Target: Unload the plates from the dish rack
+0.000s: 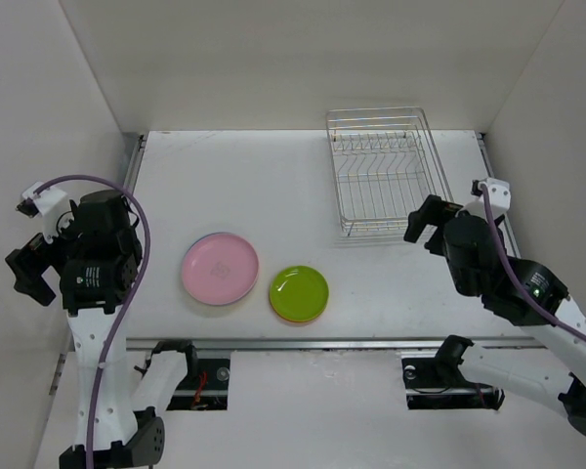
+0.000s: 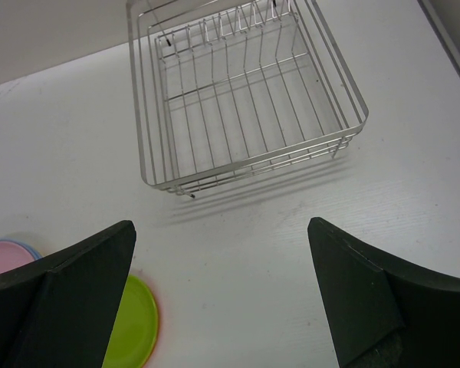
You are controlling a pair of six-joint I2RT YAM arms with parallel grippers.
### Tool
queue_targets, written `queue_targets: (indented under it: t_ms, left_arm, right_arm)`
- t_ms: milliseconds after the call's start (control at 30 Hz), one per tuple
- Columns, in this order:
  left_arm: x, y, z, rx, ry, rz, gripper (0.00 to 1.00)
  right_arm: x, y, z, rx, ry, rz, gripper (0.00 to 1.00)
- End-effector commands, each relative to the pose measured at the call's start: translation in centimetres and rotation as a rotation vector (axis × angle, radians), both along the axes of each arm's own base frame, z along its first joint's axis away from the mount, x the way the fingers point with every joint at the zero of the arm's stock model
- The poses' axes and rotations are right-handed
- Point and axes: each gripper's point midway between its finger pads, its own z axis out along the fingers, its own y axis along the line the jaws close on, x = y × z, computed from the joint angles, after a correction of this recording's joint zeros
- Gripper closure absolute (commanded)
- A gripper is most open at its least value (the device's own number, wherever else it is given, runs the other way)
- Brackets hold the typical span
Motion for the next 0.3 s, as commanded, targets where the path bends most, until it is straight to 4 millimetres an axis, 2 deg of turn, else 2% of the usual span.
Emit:
queue_targets:
  t_ms: [0,267]
  left_arm:
    - [0.01,-0.09,-0.18,-0.016,-0.021,-0.008,0.00]
    - [0.32,-0.19,-0.28,-0.028,-0.011,-0.024,0.00]
  right_arm:
    - [-0.08,-0.30,0.15,0.007,-0.007,-0.011,0.00]
    - [-0.09,-0.16,-0.25,-0.006,0.002,0.000,0.00]
